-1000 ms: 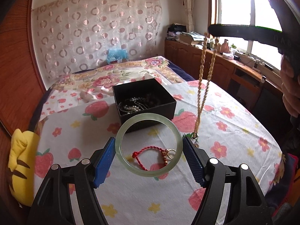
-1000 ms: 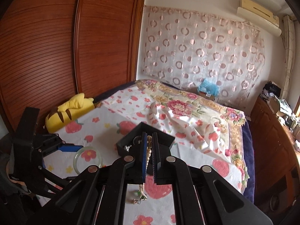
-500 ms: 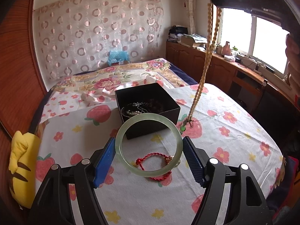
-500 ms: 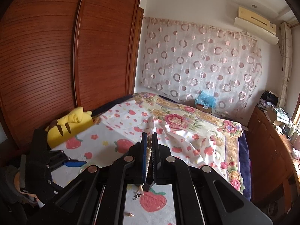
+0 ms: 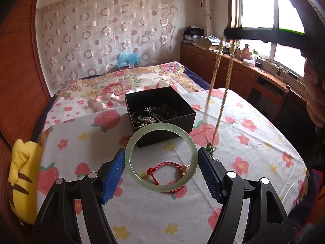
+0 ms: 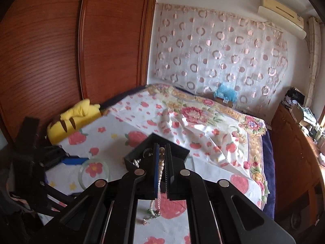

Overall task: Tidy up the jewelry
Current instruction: 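Lift the necklace with the right tool while the left tool reaches its green pendant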

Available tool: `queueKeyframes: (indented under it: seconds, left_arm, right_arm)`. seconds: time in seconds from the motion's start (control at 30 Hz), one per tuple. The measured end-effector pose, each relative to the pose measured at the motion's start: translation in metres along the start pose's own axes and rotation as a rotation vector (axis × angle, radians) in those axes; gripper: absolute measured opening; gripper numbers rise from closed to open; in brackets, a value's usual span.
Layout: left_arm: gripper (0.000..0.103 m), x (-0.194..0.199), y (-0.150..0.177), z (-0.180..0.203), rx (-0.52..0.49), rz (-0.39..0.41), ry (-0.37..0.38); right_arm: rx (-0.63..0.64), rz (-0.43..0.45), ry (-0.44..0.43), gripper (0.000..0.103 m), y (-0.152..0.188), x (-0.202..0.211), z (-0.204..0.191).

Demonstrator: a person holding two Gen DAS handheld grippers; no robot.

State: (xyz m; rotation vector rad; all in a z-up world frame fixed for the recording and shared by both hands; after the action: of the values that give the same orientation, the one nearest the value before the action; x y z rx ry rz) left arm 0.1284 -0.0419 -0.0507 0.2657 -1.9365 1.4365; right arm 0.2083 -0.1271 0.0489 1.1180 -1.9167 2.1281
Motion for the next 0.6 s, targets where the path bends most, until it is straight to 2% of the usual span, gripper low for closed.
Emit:
queueKeyframes:
  seconds: [0.37,0.6]
  left_arm:
    - [0.069,0.0,0.002,-0.004,0.003,0.006,-0.002]
    - [0.069,-0.009,0.006,-0.003,-0.003,-0.026,-0.005]
  right_arm:
    - [0.001,0.143,-0.016,0.006,-0.037,0.049,-0.007]
    - [-0.021,0.061,0.003,0.006,-0.016,0.019,0.006]
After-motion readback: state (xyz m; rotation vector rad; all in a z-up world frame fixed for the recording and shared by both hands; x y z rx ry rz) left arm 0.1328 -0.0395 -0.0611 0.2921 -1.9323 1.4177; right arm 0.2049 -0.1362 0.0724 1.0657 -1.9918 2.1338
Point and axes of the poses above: each gripper's, at about its wrist camera, not at the fingertips, and x roughly against the way its jaws point, z to its right, y to its underside, the point moved 3 cm from there along -x, roughly the way its jaws point, and after that the axes turned 11 degrees about -x, right-handed, at the moved point
